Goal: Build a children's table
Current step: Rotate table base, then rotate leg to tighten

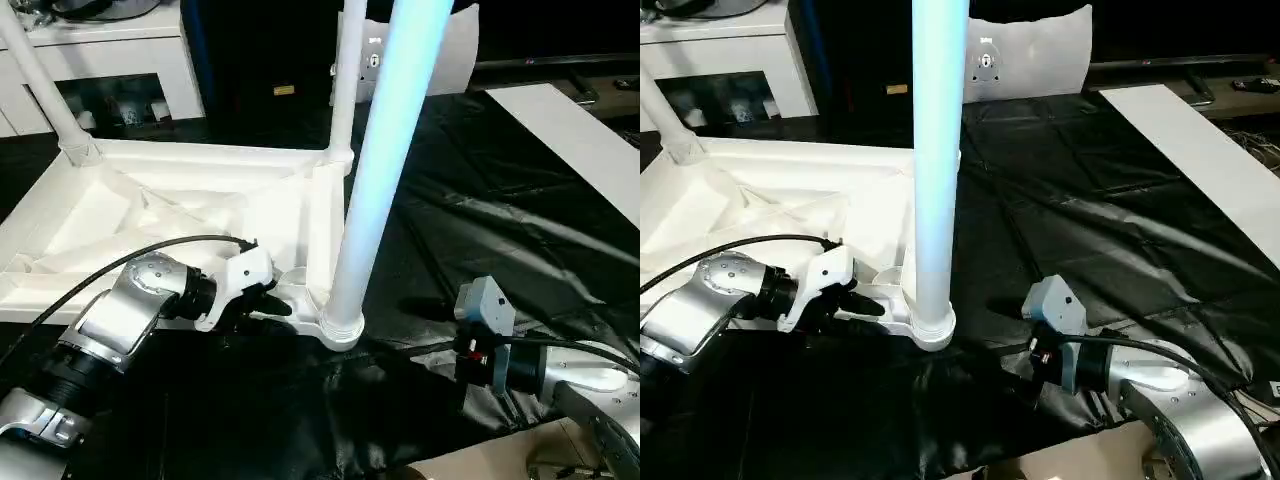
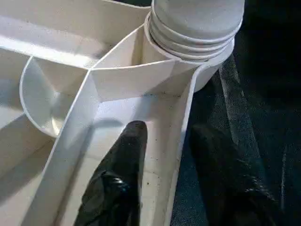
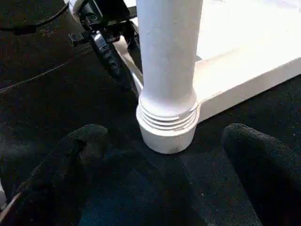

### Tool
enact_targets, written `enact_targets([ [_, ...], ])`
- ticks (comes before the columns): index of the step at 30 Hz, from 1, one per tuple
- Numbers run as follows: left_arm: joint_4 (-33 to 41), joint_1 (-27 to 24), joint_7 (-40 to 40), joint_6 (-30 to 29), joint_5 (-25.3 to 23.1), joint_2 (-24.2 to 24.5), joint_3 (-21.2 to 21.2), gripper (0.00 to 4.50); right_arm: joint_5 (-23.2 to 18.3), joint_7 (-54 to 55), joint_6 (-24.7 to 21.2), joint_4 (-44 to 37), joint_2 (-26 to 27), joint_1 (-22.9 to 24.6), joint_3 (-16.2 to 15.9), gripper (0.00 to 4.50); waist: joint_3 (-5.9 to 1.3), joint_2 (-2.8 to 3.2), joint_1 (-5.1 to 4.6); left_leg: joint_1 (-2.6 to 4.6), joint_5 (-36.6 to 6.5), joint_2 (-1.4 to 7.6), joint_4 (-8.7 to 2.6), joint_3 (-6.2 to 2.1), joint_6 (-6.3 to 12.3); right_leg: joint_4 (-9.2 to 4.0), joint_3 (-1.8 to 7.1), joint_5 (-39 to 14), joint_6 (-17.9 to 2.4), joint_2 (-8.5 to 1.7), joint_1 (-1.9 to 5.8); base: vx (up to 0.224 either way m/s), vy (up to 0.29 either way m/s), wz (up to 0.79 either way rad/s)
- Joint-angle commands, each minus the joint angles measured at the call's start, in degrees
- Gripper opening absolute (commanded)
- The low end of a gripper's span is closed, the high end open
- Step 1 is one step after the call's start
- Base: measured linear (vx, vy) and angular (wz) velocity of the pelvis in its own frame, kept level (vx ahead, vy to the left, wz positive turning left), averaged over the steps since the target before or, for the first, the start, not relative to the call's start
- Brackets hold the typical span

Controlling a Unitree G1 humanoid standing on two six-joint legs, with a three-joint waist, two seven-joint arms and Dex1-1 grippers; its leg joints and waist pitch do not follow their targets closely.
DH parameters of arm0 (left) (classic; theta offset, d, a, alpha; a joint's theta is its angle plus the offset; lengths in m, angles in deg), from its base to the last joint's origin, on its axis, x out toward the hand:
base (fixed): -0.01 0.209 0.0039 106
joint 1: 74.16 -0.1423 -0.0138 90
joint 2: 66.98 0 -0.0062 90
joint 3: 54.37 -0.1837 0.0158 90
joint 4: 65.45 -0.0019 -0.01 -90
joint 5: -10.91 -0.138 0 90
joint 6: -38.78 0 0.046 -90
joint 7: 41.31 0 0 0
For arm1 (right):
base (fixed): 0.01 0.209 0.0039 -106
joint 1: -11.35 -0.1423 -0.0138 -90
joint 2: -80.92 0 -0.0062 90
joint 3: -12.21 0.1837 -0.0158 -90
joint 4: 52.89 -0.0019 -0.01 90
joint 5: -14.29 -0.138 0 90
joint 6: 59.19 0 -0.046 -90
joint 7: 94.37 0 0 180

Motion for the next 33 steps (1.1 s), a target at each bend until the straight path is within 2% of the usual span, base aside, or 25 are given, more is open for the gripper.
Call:
enact_targets([
  [1,-0.1,0.7,-0.8,0.4,-0.5,0.6,0.0,1.39,-0.3,-0.2,0.1,-1.0,-0.1,0.5,-0.4,4.5,-2.85,-0.19,0.19,0.56,-7.7,5.44,-5.4,-1.82,3.47,-4.38,2.75,-6.0,-16.5,-5.68,1.97,0.0,0.0,0.0],
  [3,-0.6,0.9,-1.1,0.7,-0.8,0.8,0.2,1.04,-0.5,-0.2,0.2,-1.0,-0.2,0.6,-0.4,4.5,-2.79,-0.15,0.19,0.61,-8.3,5.49,-5.47,-1.81,3.27,-4.46,2.78,-6.6,-16.5,-5.7,1.89,0.0,0.0,0.0],
  [7,-1.5,1.2,-1.3,1.4,-1.2,1.0,0.3,0.82,-0.5,-0.2,0.2,-1.0,-0.2,0.6,-0.4,4.5,-2.66,-0.12,0.17,0.61,-9.6,5.5,-5.64,-1.85,2.7,-4.67,2.86,-8.9,-15.9,-5.73,1.81,0.0,0.0,0.0],
  [9,-2.2,1.5,-1.9,1.8,-1.6,1.5,0.2,0.53,-0.6,-0.3,0.3,-1.1,-0.1,0.6,-0.4,4.5,-2.62,-0.07,0.16,0.59,-9.7,5.5,-5.71,-1.85,2.55,-4.71,2.91,-9.0,-15.8,-5.69,1.74,0.0,0.0,0.0],
  [12,-2.5,1.6,-2.3,1.9,-1.9,1.8,0.0,0.47,-0.6,-0.3,0.3,-1.1,-0.1,0.5,-0.4,4.5,-2.64,-0.08,0.16,0.62,-9.8,5.56,-5.78,-1.87,2.4,-4.7,2.91,-8.7,-15.8,-5.73,1.72,0.0,0.0,0.0],
  [13,-2.5,1.6,-2.3,1.9,-1.9,1.8,0.0,0.24,-0.6,-0.3,0.3,-1.1,-0.1,0.5,-0.4,4.5,-2.69,-0.09,0.12,0.52,-9.4,5.57,-5.79,-1.9,2.41,-4.6,2.91,-7.9,-15.8,-5.76,1.8,0.0,0.0,0.0],
  [14,-2.6,1.6,-2.3,1.9,-2.0,1.9,0.0,0.19,-0.6,-0.3,0.3,-1.1,-0.1,0.5,-0.4,4.5,-2.7,-0.1,0.09,0.52,-9.2,5.58,-5.81,-1.9,2.46,-4.57,2.89,-7.5,-15.9,-5.74,1.81,0.0,0.0,0.0],
  [20,-2.7,1.1,-2.0,1.4,-1.4,1.6,0.8,0.06,-0.6,-0.1,0.6,-0.6,0.2,-0.1,-0.4,4.5,-2.95,-0.21,-0.09,0.31,-5.9,5.45,-5.45,-1.67,3.85,-4.19,2.84,-2.1,-16.9,-5.77,1.99,0.0,0.0,0.0],
  [21,0.4,-0.4,1.4,-5.3,0.6,0.2,3.1,0.06,0.2,0.1,1.5,0.9,0.5,-1.4,-0.6,4.5,-3.01,-0.18,-0.18,0.38,-5.4,5.48,-5.39,-1.59,3.88,-3.93,2.79,-1.1,-17.3,-5.78,2.0,0.0,0.0,0.0],
  [23,1.5,-1.2,3.2,-6.0,1.3,-0.7,4.1,0.06,1.0,0.4,2.2,2.0,0.7,-2.2,-0.6,4.5,-2.84,-0.25,-0.24,0.33,-5.2,5.51,-5.35,-1.57,4.21,-4.15,2.73,-1.2,-17.9,-5.75,1.93,0.0,0.0,0.0],
  [27,4.3,-4.5,5.2,-2.0,1.4,-2.6,4.6,0.06,3.4,1.0,4.4,6.7,1.5,-5.6,-1.2,4.5,-2.75,-0.44,-0.84,0.05,-5.5,5.39,-5.29,-1.43,4.76,-4.37,2.76,-3.1,-18.0,-5.68,2.12,0.0,0.0,0.0],
  [28,4.8,-5.1,4.8,-1.2,1.4,-2.5,4.4,0.06,3.5,0.9,4.7,7.7,1.7,-6.4,-1.3,4.5,-2.77,-0.65,-0.86,0.16,-5.4,5.35,-5.25,-1.34,4.91,-4.44,2.77,-3.1,-17.8,-5.62,2.08,0.0,0.0,0.0],
  [31,5.9,-6.3,3.6,0.3,1.3,-2.1,3.7,0.06,3.4,0.3,5.3,9.5,2.2,-7.8,-1.4,4.5,-2.76,-0.57,-1.08,0.15,-4.6,5.26,-5.26,-1.3,5.81,-4.37,2.74,-2.3,-17.7,-5.48,2.06,0.0,0.0,0.0],
  [32,6.5,-6.8,2.8,1.1,1.2,-1.8,3.1,0.06,3.1,-0.8,6.1,11.3,2.7,-9.1,-1.6,4.5,-2.88,-0.71,-1.06,0.21,-4.5,5.26,-5.16,-1.26,6.0,-4.35,2.7,-2.0,-17.7,-5.51,2.08,0.0,0.0,0.0],
  [33,7.1,-7.2,2.0,1.5,0.9,-1.4,2.5,0.02,2.7,-2.8,7.2,13.3,3.0,-10.6,-2.1,4.32,-2.81,-0.72,-1.14,0.23,-4.2,5.3,-5.19,-1.25,6.25,-4.25,2.65,-1.6,-17.9,-5.5,2.01,0.0,0.0,0.0],
])
